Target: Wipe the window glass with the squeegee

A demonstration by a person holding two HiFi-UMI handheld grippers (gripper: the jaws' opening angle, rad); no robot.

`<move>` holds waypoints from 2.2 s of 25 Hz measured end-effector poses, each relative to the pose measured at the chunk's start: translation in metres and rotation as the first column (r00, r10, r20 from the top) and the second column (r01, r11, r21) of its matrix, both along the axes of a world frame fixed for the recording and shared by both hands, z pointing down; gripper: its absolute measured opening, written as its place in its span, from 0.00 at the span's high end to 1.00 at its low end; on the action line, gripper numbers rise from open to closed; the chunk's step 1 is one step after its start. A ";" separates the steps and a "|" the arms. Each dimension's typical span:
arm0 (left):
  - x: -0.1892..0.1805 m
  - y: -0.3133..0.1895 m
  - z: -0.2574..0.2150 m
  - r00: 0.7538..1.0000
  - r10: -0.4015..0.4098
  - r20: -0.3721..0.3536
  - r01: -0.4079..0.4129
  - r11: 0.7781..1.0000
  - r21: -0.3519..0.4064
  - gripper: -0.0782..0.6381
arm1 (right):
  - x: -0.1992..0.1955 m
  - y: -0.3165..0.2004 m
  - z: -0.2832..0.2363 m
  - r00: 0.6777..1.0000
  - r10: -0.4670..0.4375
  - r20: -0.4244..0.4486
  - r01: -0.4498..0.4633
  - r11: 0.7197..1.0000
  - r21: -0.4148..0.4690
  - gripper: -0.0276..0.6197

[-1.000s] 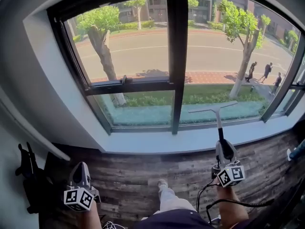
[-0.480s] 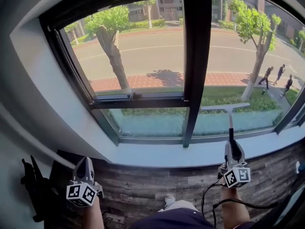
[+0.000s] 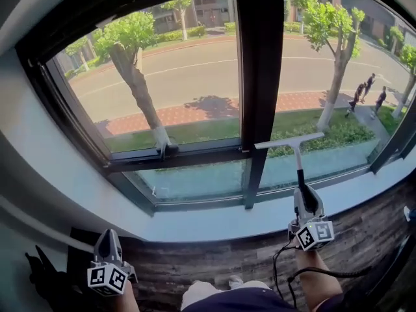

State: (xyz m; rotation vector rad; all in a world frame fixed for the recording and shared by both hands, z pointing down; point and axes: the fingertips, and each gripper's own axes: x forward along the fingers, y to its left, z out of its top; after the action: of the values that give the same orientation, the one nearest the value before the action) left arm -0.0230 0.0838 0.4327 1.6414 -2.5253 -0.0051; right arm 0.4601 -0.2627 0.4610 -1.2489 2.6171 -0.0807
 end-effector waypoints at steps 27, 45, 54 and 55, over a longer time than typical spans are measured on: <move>-0.203 -0.239 -0.009 0.896 0.442 0.028 -0.443 0.896 0.017 0.88 | -0.136 0.025 -0.017 0.927 0.376 0.008 -0.376 0.925 0.044 0.80; -0.266 -0.312 -0.072 0.835 0.542 0.092 -0.550 0.827 0.118 0.88 | -0.270 0.003 -0.152 0.955 0.276 0.108 -0.296 0.912 0.284 0.80; -0.277 -0.320 -0.115 0.864 0.484 0.134 -0.500 0.855 0.136 0.88 | -0.303 -0.056 -0.230 0.981 0.133 0.141 -0.184 0.864 0.468 0.80; -0.278 -0.321 -0.118 0.868 0.478 0.133 -0.493 0.858 0.140 0.88 | -0.303 -0.063 -0.239 0.980 0.127 0.152 -0.186 0.855 0.485 0.80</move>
State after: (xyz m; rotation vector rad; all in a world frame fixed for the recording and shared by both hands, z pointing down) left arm -0.3014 -0.2372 0.3146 2.3592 -2.1400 -0.0983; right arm 0.1568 -0.3254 0.2225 -1.2106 2.2168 0.5065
